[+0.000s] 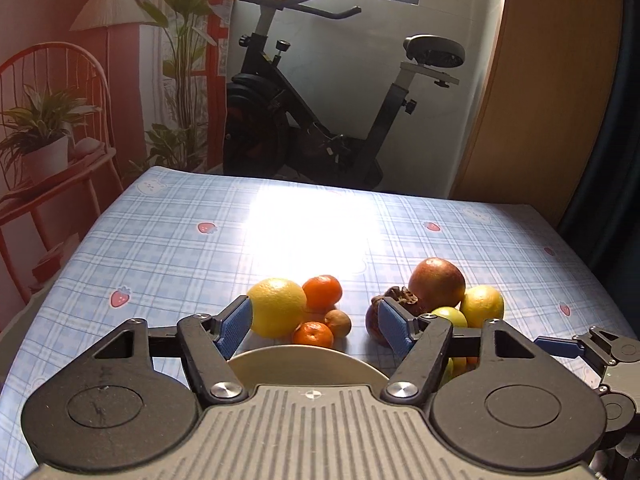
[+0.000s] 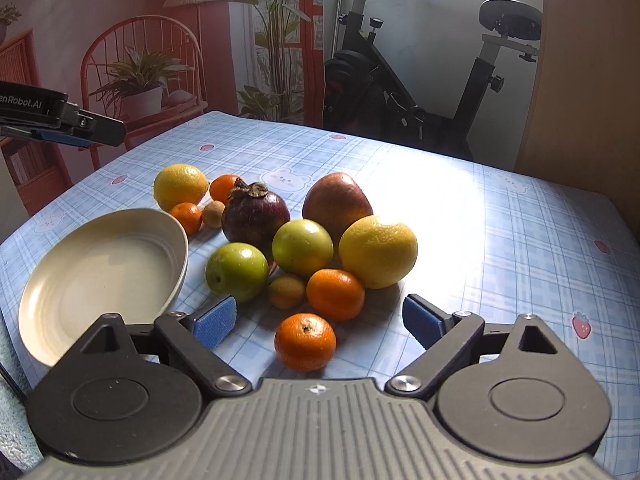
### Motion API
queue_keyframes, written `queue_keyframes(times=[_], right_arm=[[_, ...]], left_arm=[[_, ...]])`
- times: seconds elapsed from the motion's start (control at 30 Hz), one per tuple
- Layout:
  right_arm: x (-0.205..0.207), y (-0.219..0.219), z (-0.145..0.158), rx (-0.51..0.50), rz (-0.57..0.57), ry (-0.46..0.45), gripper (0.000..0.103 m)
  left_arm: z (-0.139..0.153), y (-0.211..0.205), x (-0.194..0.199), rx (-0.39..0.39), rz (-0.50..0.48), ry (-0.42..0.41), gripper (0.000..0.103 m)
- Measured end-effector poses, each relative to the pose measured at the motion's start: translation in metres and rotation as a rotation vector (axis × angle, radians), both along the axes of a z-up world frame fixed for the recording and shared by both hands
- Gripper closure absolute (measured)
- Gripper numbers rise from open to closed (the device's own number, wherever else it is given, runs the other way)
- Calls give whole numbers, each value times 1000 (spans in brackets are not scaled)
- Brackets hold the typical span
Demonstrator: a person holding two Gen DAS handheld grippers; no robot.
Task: Organize fruits
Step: 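Move the left tool toward the dark purple mangosteen in the pile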
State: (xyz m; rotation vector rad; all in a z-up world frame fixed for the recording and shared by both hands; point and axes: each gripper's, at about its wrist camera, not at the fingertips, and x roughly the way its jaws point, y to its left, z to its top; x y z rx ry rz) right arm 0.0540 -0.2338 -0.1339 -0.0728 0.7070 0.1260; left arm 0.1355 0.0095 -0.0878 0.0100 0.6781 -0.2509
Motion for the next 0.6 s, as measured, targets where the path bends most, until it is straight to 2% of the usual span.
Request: queue_keyframes(times=[0.23, 0.47, 0.6], right_arm=[[-4, 0, -2, 32, 28, -15, 25], [10, 2, 15, 74, 63, -45, 26], [30, 10, 23, 87, 119, -56, 27]], left_arm=[[0, -4, 3, -3, -9, -6, 35], [12, 18, 19, -26, 56, 9, 37], [23, 28, 34, -43, 49, 21, 38]])
